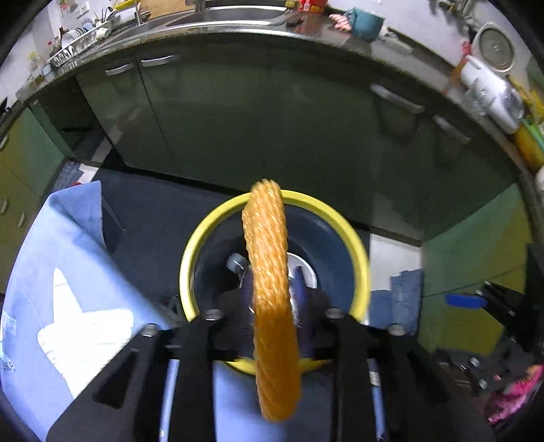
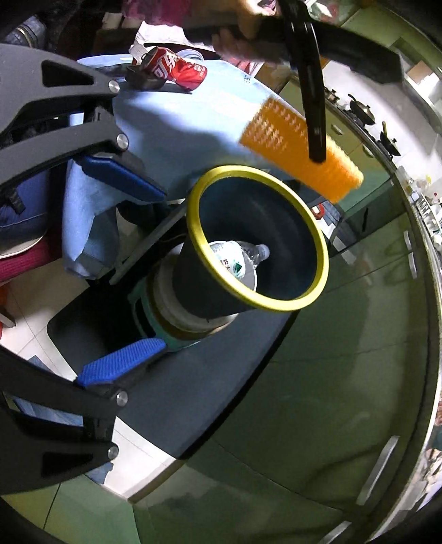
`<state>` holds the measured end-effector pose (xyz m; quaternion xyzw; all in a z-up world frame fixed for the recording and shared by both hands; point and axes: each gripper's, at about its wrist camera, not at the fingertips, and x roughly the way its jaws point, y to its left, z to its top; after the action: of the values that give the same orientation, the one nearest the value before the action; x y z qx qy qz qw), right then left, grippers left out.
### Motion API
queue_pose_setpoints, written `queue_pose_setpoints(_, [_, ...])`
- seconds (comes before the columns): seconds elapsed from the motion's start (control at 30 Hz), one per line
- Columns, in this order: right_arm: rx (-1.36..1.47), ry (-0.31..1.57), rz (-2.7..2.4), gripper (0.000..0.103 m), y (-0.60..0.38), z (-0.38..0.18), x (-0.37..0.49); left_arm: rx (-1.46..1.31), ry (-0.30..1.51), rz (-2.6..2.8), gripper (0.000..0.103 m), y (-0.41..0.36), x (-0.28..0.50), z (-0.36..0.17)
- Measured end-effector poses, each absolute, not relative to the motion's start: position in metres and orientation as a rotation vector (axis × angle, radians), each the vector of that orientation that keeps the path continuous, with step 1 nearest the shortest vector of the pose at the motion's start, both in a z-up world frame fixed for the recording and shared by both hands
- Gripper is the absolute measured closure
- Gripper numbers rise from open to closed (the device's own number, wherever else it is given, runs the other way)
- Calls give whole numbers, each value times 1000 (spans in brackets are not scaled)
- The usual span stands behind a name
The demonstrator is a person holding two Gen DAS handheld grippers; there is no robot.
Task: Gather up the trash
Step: 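Open the left tool over the bin to drop the orange sleeve, then grasp the red cola can with the right tool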
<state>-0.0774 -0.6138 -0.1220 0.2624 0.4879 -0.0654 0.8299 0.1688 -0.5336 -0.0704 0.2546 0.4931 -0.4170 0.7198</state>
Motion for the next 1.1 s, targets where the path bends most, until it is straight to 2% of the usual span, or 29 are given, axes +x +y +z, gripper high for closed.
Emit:
queue_pose_setpoints(0.03, [560,1038,-138,25,-614,-124,-76,570,1082,-912,49,-533,169,-74])
queue_pose_setpoints(0.07, [563,1042,-136,25,-615,-126,-76,576,1067,-896,41,-536,170,-76])
queue_pose_setpoints(0.1, [565,1046,-134,25,-616,-127,-75,576,1063,-893,39,-538,171,-78])
queue_pose_setpoints(0.23, [564,1052,-122,25,-614,-128,-70,550,1066,-905,39,-532,172,-72])
queue_pose_setpoints(0.37, [552,1049,-102,25,-606,-126,-66,458,996,-930,38,-498,165,-30])
queue_pose_setpoints(0.47, [540,1050,-85,25,-597,-123,-61,353,894,-923,28,-451,157,11])
queue_pose_setpoints(0.63, [495,1066,-61,25,-573,-114,-49,181,737,-812,17,-332,146,59])
queue_pose_setpoints(0.9, [314,1096,127,25,-472,-66,7,69,625,-465,11,-148,118,63])
queue_pose_setpoints(1.1, [264,1211,286,25,-383,-39,68,9,651,-337,9,-47,98,38])
